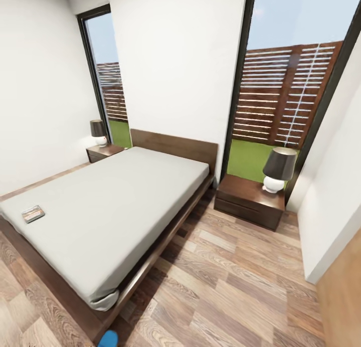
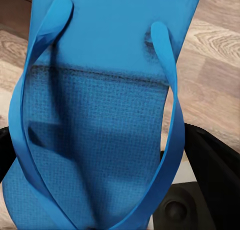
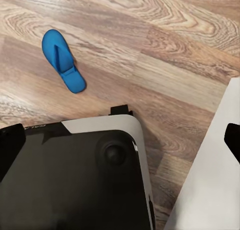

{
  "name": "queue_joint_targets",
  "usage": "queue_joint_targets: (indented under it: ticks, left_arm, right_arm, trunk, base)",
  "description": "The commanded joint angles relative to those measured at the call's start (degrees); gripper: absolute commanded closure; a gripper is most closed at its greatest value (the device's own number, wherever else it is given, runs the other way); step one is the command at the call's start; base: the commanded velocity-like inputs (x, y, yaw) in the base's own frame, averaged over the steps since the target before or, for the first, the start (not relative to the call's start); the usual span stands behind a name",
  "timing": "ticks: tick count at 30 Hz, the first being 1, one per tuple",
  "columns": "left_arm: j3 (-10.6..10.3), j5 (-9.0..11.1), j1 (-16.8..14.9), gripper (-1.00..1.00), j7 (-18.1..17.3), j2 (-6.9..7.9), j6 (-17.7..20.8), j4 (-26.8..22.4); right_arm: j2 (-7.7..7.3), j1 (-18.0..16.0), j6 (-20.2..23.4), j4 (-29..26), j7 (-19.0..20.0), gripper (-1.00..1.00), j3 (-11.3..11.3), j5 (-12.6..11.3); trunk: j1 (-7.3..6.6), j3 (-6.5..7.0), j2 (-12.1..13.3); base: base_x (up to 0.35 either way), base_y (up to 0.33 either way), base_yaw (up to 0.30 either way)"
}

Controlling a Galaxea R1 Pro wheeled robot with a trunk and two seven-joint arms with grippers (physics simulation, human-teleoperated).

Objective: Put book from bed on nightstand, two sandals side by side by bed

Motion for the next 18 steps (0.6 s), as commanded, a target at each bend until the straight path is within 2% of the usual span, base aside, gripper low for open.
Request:
queue_joint_targets:
  ticks: [1, 8, 18]
  left_arm:
    - [-0.5, 0.1, 0.0, 1.00, 0.2, 0.00, -0.2, 0.1]
    - [-0.5, 0.1, 0.0, 1.00, 0.2, 0.00, -0.2, 0.1]
    - [-0.5, 0.1, 0.0, 1.00, 0.2, 0.00, -0.2, 0.1]
  right_arm:
    - [-0.01, 0.0, -0.2, 0.1, 0.4, -1.00, -0.4, -0.2]
    - [-0.01, 0.0, -0.2, 0.1, 0.4, -1.00, -0.4, -0.2]
    - [-0.01, 0.0, -0.2, 0.1, 0.4, -1.00, -0.4, -0.2]
  trunk:
    - [0.03, -0.13, -0.1]
    - [0.03, -0.16, -0.1]
    - [0.03, -0.25, -0.1]
  base:
    - [0.000, 0.000, 0.081]
    - [0.000, 0.000, 0.035]
    - [-0.026, 0.000, 0.173]
